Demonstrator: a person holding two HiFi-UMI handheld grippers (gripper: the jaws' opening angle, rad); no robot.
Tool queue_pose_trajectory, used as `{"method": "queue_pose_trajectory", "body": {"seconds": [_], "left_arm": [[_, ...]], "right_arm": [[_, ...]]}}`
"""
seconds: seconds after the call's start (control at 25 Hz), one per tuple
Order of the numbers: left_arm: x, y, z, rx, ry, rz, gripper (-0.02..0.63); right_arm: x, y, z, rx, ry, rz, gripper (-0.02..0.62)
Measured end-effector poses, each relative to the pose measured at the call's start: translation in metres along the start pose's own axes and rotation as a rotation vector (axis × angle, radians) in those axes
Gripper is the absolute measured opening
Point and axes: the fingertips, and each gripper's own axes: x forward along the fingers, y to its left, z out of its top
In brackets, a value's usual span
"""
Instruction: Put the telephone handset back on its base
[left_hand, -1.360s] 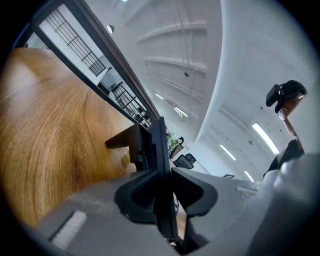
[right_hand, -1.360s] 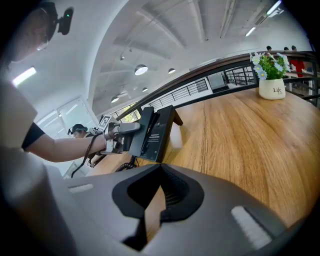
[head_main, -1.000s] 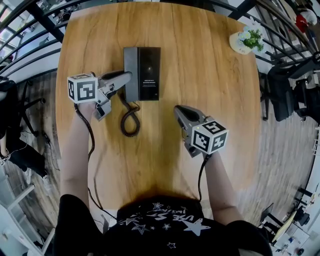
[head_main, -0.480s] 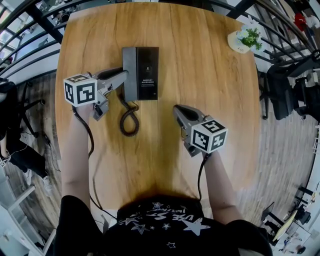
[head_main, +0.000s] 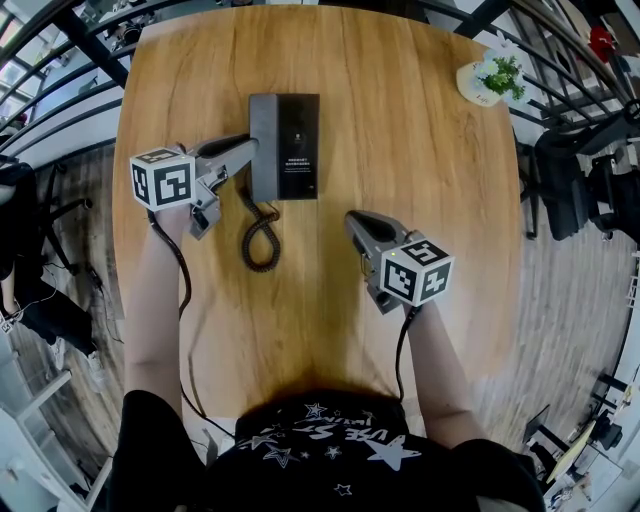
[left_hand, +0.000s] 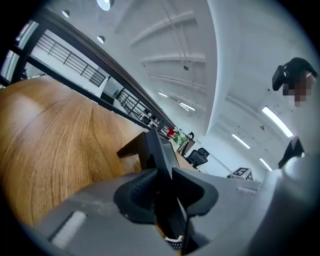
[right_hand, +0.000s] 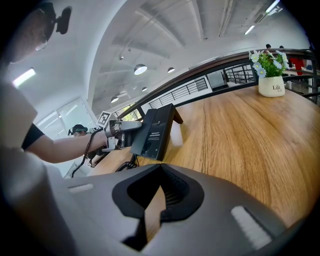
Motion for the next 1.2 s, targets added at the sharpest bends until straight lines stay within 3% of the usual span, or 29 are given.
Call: {"method": "queue_pose_trajectory", "body": {"seconds": [0.16, 0.4, 0.56, 0.68, 1.2], "left_arm": [[0.001, 0.000, 0.001, -0.006, -0.008, -0.016, 0.103], [-0.001, 0.000, -0.002, -0.010, 0.009, 0.034, 0.106], [-0.008, -0.006, 0.000, -0.036, -0.028, 0.055, 0.200], [-0.022, -0.013, -0.001, -0.061, -0.078, 0.097, 0.204], [-0.123, -0.111, -0.042, -0.016, -0.183, 0.188, 0.204]], "right_arm": [[0.001, 0.001, 0.000, -0.002, 0.000, -0.003, 0.002], [-0.001, 0.001, 0.002, -0.003, -0.001, -0.003, 0.002], [-0.007, 0.007, 0.007, -0.014, -0.016, -0.002, 0.002], [-0.016, 0.016, 0.011, -0.027, -0.028, 0.003, 0.002], [-0.077, 0.084, 0.026, -0.112, -0.118, 0.041, 0.002]]}}
